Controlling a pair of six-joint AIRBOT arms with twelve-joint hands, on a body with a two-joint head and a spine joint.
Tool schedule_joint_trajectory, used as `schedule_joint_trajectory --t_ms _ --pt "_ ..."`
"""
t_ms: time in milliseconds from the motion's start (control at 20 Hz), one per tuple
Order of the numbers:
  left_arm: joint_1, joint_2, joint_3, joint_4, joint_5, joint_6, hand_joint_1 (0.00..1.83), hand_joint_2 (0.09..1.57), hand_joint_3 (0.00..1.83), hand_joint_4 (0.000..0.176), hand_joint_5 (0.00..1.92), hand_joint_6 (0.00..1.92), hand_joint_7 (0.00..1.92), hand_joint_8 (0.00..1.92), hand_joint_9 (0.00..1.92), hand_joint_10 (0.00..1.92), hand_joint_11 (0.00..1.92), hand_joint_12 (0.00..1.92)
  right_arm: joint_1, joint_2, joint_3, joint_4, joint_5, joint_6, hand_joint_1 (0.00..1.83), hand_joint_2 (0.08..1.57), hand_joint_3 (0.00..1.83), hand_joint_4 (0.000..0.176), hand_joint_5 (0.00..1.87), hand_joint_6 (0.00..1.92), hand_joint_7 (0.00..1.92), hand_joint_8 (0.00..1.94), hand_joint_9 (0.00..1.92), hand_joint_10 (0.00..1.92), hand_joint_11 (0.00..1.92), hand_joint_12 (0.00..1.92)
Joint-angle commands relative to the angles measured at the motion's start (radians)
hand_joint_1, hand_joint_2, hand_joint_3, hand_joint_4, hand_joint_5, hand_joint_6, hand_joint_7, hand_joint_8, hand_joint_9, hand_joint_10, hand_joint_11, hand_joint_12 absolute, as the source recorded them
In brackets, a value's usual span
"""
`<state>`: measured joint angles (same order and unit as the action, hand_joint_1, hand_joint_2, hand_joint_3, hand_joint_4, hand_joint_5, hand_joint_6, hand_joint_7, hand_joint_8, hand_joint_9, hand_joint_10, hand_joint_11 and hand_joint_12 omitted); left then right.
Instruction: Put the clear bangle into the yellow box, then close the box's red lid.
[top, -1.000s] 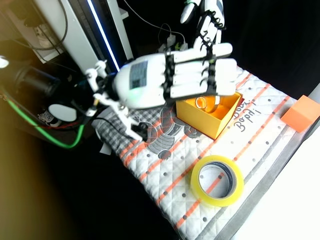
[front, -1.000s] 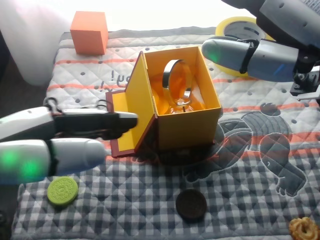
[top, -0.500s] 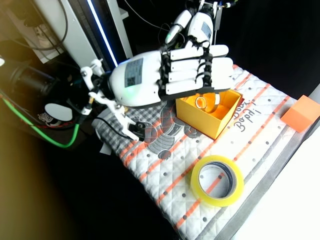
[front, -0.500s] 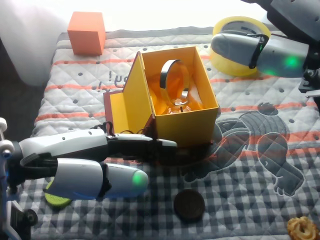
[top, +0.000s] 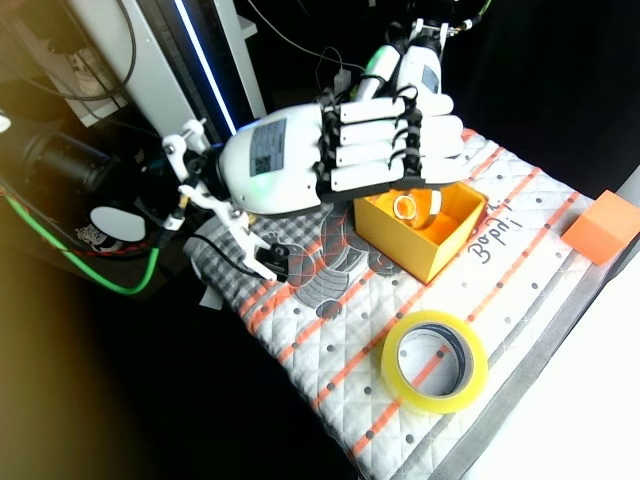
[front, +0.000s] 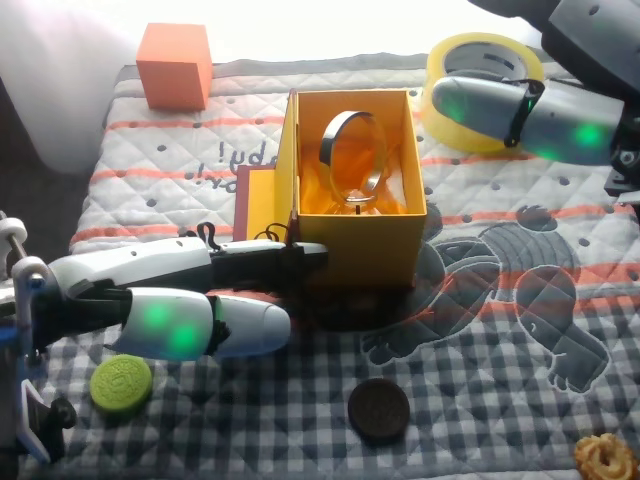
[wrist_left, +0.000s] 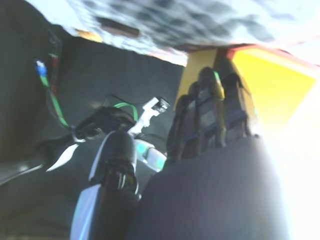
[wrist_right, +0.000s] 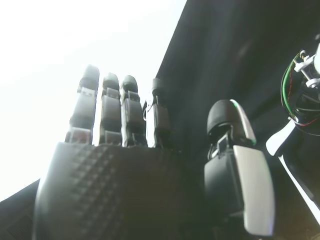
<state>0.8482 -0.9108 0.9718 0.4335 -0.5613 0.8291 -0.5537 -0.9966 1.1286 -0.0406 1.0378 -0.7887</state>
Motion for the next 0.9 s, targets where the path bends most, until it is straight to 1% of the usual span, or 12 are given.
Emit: schedule_joint_trajectory --t_ms 0,50,100,200,250,350,400,500,550,600,700,850 --pt "-0.011 0.014 -0.002 -0.041 -0.106 0.0 0.0 1.57 0.01 0.0 0.07 0.01 0.07 0.01 0.09 0.01 0.02 0.3 0.006 0.009 -0.003 0.022 0.121 0.001 0.24 1.33 0.01 0.083 0.26 0.01 0.2 0.02 0.14 0.02 0.0 0.37" --pt "-0.008 0.023 -0.006 -0.05 -0.105 0.008 0.0 1.57 0.01 0.0 0.07 0.01 0.07 0.01 0.09 0.01 0.02 0.3 0.004 0.009 -0.003 0.023 0.121 0.001 0.24 1.33 0.01 0.083 0.26 0.01 0.2 0.02 0.14 0.02 0.0 0.37" --pt "-0.003 0.033 -0.011 -0.065 -0.105 0.024 0.0 1.57 0.03 0.0 0.15 0.01 0.14 0.01 0.16 0.01 0.09 0.33 0.002 0.01 -0.004 0.025 0.121 0.001 0.25 1.33 0.0 0.084 0.26 0.0 0.22 0.01 0.15 0.01 0.0 0.39" --pt "0.009 0.051 -0.018 -0.093 -0.105 0.048 0.0 1.56 0.01 0.0 0.09 0.0 0.08 0.0 0.07 0.0 0.0 0.27 -0.002 0.01 -0.004 0.029 0.121 0.001 0.24 1.35 0.0 0.09 0.26 0.0 0.24 0.01 0.18 0.01 0.0 0.41" --pt "0.013 0.056 -0.018 -0.099 -0.103 0.048 0.0 1.57 0.0 0.0 0.11 0.0 0.11 0.0 0.12 0.0 0.03 0.37 -0.003 0.009 -0.004 0.03 0.121 0.001 0.24 1.35 0.0 0.089 0.26 0.0 0.26 0.01 0.19 0.01 0.0 0.44" --pt "0.023 0.065 -0.018 -0.118 -0.102 0.058 0.15 1.55 0.0 0.0 0.15 0.0 0.14 0.0 0.15 0.0 0.02 0.45 -0.006 0.009 -0.004 0.031 0.121 0.001 0.23 1.36 0.0 0.084 0.27 0.0 0.27 0.0 0.21 0.01 0.0 0.5" --pt "0.028 0.07 -0.022 -0.14 -0.103 0.081 0.16 1.55 0.0 0.0 0.15 0.0 0.14 0.0 0.15 0.0 0.01 0.45 -0.007 0.009 -0.004 0.033 0.121 0.001 0.21 1.36 0.0 0.098 0.26 0.0 0.25 0.0 0.19 0.0 0.0 0.46" --pt "0.037 0.077 -0.028 -0.188 -0.115 0.128 0.18 1.54 0.0 0.0 0.16 0.01 0.17 0.01 0.17 0.01 0.02 0.47 -0.008 0.01 -0.004 0.034 0.121 0.001 0.19 1.37 0.0 0.098 0.26 0.0 0.24 0.0 0.19 0.0 0.0 0.47" --pt "0.044 0.079 -0.028 -0.223 -0.131 0.147 0.16 1.54 0.0 0.0 0.16 0.0 0.17 0.01 0.17 0.0 0.01 0.48 -0.009 0.01 -0.004 0.035 0.121 0.001 0.19 1.37 0.0 0.104 0.26 0.0 0.22 0.0 0.18 0.0 0.0 0.44" --pt "0.046 0.079 -0.028 -0.232 -0.135 0.152 0.16 1.54 0.0 0.0 0.16 0.0 0.17 0.01 0.17 0.0 0.01 0.48 -0.009 0.01 -0.004 0.036 0.121 0.001 0.19 1.37 0.0 0.104 0.26 0.0 0.22 0.0 0.18 0.0 0.0 0.44" --pt "0.058 0.08 -0.028 -0.28 -0.163 0.168 0.05 1.56 0.01 0.0 0.16 0.0 0.19 0.0 0.17 0.0 0.0 0.43 -0.011 0.01 -0.004 0.037 0.121 0.001 0.16 1.38 0.0 0.102 0.25 0.0 0.22 0.0 0.18 0.0 0.0 0.44" --pt "0.073 0.103 -0.06 -0.267 -0.191 0.168 0.0 1.56 0.0 0.0 0.15 0.01 0.17 0.0 0.17 0.0 0.01 0.42 -0.015 0.01 -0.005 0.038 0.121 0.001 0.14 1.38 0.0 0.103 0.24 0.0 0.22 0.0 0.18 0.0 0.0 0.46"
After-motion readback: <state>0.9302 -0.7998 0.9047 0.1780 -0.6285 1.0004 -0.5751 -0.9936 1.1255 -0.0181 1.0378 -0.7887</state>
